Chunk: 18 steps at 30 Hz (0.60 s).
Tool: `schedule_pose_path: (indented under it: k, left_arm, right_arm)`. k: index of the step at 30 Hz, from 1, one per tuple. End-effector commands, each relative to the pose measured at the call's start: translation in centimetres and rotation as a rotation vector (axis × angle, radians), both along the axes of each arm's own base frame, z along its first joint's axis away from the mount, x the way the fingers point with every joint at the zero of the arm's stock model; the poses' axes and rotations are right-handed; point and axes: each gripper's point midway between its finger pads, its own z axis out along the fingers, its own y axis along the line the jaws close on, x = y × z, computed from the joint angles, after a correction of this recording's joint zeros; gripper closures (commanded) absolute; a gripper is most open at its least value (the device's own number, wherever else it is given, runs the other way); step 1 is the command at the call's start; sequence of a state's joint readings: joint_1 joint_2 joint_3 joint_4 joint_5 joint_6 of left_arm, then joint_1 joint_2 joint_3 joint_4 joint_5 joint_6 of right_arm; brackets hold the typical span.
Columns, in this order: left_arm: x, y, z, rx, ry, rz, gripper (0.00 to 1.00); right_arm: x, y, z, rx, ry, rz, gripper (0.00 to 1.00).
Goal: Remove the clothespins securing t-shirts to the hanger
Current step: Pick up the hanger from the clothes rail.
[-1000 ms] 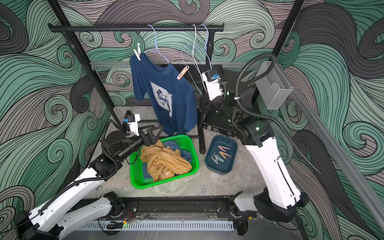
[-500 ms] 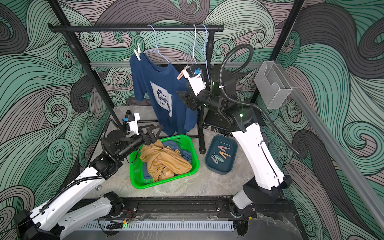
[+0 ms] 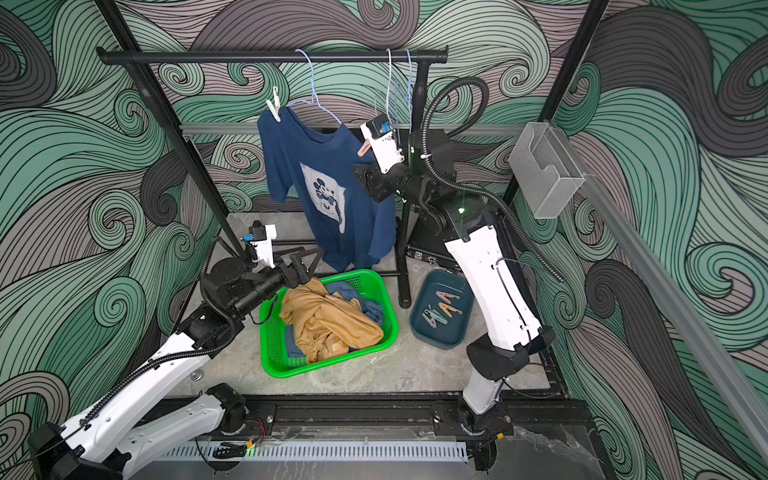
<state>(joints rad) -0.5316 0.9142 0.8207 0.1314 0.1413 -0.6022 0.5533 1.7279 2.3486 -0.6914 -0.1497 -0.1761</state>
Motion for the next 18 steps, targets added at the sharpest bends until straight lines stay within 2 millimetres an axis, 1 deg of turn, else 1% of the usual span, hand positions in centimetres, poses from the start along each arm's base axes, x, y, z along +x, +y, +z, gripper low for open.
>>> schedule_pose_path:
  k: [1, 4, 7, 14, 18]
  left_arm:
    - [0.0, 0.1, 2.4, -0.046, -0.046, -0.007, 0.11]
    - [0.0, 0.1, 2.3, -0.046, -0.044, -0.008, 0.11]
    - [0.1, 0.1, 2.2, -0.047, -0.043, -0.007, 0.11]
    - [0.2, -0.1, 2.1, -0.057, -0.037, -0.011, 0.11]
    - [0.3, -0.1, 2.1, -0.059, -0.038, -0.013, 0.11]
  right_arm:
    - [0.6, -0.6, 0.8, 0.015, -0.028, -0.028, 0.39]
    - [0.6, -0.7, 0.7, 0.014, -0.024, -0.025, 0.37]
    - [0.0, -1.0, 1.3, 0.023, -0.039, -0.019, 0.35]
    - [-0.9, -2.4, 2.1, 0.007, -0.078, -0.052, 0.33]
    - [-1.2, -2.4, 1.7, -0.004, -0.073, -0.038, 0.32]
